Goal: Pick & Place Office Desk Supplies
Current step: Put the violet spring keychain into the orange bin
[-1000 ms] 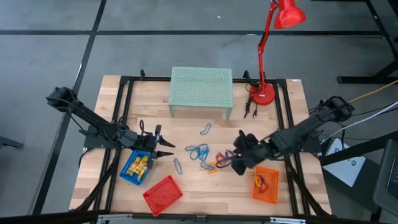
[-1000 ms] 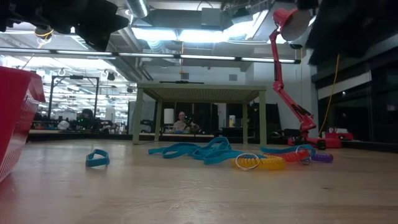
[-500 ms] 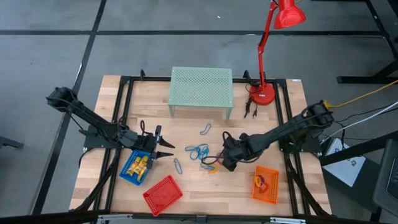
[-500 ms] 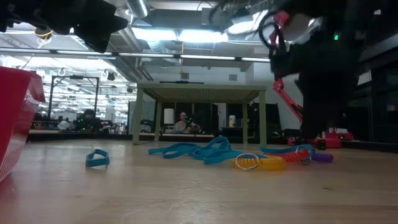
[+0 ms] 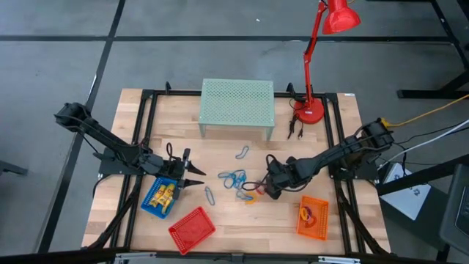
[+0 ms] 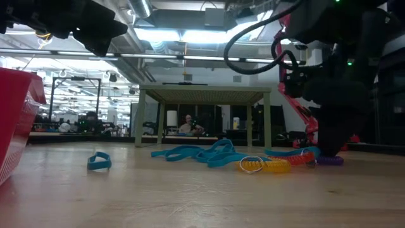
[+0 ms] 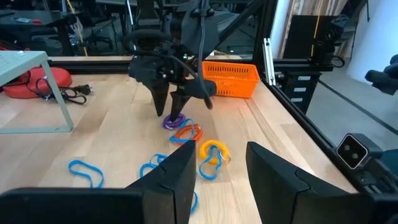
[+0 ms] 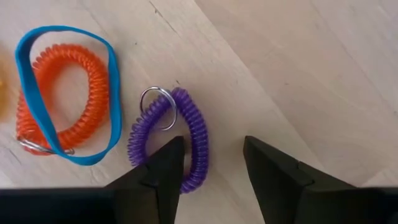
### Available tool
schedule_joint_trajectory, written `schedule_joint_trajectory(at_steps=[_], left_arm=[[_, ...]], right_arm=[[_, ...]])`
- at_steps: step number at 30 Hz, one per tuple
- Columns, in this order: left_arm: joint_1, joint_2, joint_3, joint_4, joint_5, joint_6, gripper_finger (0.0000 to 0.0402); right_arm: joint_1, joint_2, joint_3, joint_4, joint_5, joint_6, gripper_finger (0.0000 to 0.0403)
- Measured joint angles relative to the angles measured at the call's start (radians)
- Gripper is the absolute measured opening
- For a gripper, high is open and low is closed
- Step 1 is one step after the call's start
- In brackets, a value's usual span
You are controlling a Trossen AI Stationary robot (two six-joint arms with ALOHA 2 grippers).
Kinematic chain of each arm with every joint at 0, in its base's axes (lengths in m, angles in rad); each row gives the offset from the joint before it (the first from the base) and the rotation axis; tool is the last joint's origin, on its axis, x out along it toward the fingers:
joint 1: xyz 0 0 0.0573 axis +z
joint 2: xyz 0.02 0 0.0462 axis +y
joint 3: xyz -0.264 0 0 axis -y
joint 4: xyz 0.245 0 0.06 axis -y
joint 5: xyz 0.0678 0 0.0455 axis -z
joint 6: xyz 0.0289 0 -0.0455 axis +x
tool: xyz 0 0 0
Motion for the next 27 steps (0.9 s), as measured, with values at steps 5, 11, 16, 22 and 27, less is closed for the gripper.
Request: schedule_joint_trajectory(at_steps=[5, 11, 16, 22, 27], left_arm=[[0.0, 0.0, 0.0, 0.0, 0.001, 0.0, 0.0136], [0.0, 0.0, 0.0, 0.0, 0.002, 0.0, 0.0136], [0.0, 0.0, 0.0, 0.0, 0.002, 0.0, 0.0136], [0.0, 0.0, 0.0, -0.007, 0.002, -0.001, 0.0136], [0.0, 0.0, 0.0, -0.026, 0.002, -0.011, 0.0136]], right_arm=[[0.0, -0.007, -0.001, 0.0, 0.012, -0.003, 0.0125], [-0.004, -0.034, -0.008, 0.002, 0.015, -0.02, 0.0019], [-0.004, -0.05, -0.011, 0.005, 0.02, -0.02, 0.0026], [0.018, -0.157, -0.012, 0.079, 0.093, -0.035, 0.0007], [0.078, -0.319, -0.009, 0.147, 0.165, -0.046, 0.0007]])
